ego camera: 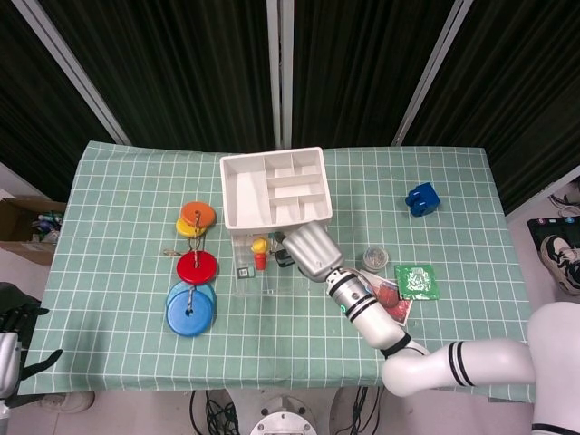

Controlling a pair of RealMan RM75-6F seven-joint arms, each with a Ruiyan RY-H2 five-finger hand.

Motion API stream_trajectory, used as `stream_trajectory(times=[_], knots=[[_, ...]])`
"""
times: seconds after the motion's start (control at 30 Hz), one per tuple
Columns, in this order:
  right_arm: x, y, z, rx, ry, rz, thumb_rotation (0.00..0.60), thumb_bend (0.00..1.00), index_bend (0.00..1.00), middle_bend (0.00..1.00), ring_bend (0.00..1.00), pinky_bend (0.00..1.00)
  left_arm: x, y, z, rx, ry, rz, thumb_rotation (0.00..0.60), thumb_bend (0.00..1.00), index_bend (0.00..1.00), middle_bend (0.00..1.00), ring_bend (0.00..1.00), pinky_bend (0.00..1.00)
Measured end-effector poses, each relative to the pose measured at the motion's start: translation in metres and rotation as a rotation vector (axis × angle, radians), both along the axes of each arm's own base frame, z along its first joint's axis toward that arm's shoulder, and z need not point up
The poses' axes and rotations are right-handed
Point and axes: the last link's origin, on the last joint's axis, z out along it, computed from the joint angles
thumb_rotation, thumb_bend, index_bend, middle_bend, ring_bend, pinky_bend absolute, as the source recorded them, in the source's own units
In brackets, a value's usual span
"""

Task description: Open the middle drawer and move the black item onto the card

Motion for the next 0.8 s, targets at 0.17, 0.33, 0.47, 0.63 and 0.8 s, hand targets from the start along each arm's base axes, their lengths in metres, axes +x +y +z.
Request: stream_trajectory(times=[0.17,0.33,0.47,0.63,0.8], knots=[[0.000,-0.001,-0.007,0.004,0.009,0.001,0.600,0.18,0.46,0.93,0.88,0.93,-0.002,-0.001,0.000,0.002,-0.002,0.005,0.600,0.00,0.31,0.25,0.22,0.21],[0.000,-0.002,-0.011,-0.014,0.010,0.008,0.600,0.23,0.58,0.94,0.89,0.94,-0.003,-0.002,0.000,0.001,-0.007,0.008,0.600,0.00,0.32,0.25,0.22,0.21],[0.000,-0.001,-0.010,-0.027,-0.005,0.010,0.600,0.24,0.60,0.94,0.90,0.94,-0.004,-0.002,0.000,0.002,-0.011,0.006,0.600,0.00,0.32,0.25,0.22,0.21],[0.002,0.002,-0.006,-0.029,-0.031,0.018,0.600,0.25,0.61,0.94,0.90,0.94,-0.003,-0.002,0.001,0.002,-0.011,0.003,0.600,0.00,0.32,0.25,0.22,0.21],[0.006,0.012,0.008,-0.027,-0.086,0.046,0.600,0.25,0.61,0.94,0.90,0.94,-0.002,-0.001,0.002,0.006,-0.007,-0.004,0.600,0.00,0.32,0.25,0.22,0.21]])
